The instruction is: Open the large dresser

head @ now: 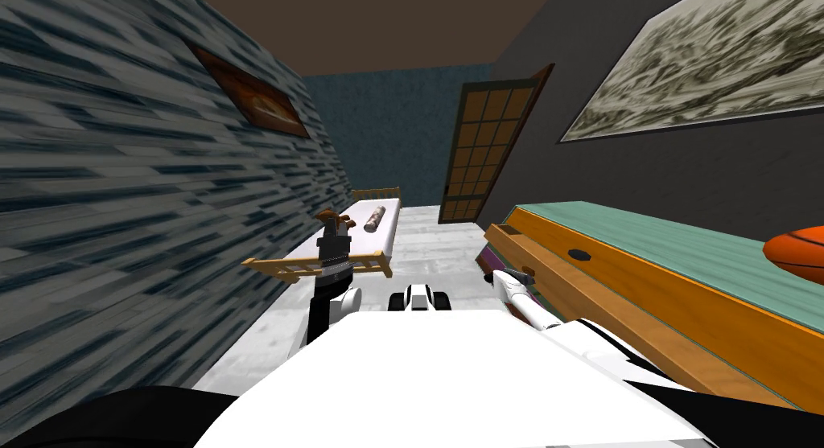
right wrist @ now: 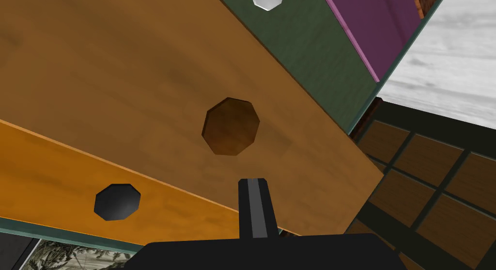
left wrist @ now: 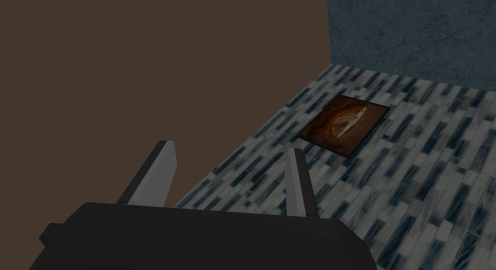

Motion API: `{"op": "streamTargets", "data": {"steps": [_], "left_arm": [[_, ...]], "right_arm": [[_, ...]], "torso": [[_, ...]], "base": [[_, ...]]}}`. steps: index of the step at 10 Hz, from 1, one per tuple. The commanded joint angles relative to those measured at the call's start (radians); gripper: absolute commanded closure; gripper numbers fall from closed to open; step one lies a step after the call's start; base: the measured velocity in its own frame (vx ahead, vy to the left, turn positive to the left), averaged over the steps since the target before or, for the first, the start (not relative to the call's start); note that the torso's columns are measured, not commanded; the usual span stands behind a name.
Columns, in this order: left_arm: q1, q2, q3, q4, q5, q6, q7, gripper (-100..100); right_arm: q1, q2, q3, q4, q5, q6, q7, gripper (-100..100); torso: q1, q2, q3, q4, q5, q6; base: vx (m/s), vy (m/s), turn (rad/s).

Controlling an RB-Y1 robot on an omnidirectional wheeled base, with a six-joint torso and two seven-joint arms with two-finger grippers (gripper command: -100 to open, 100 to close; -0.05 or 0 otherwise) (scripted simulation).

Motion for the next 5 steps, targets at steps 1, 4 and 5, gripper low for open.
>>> {"op": "streamTargets", "data": {"steps": [1, 4, 5], "left_arm": [[0.0, 0.0, 0.0, 0.0, 0.0, 0.0, 0.0, 0], [0.0, 0.0, 0.0, 0.0, 0.0, 0.0, 0.0, 0], [0.0, 0.001, 0.0, 0.0, 0.0, 0.0, 0.0, 0]], "right_arm": [[0.012, -0.027, -0.001, 0.024, 0.019, -0.063, -0.03, 100], [0.026, -0.036, -0.004, 0.012, 0.023, -0.08, -0.037, -100], [0.026, -0.037, -0.004, 0.012, 0.023, -0.082, -0.039, -100]], "torso": [[-0.004, 0.002, 0.001, 0.0, -0.001, -0.001], [-0.004, 0.0, 0.0, 0.0, -0.001, -0.001], [-0.012, 0.002, 0.001, 0.0, -0.003, 0.0]], "base": [[0.049, 0.115, -0.056], [0.054, 0.047, -0.072], [0.019, -0.149, 0.0]]}}
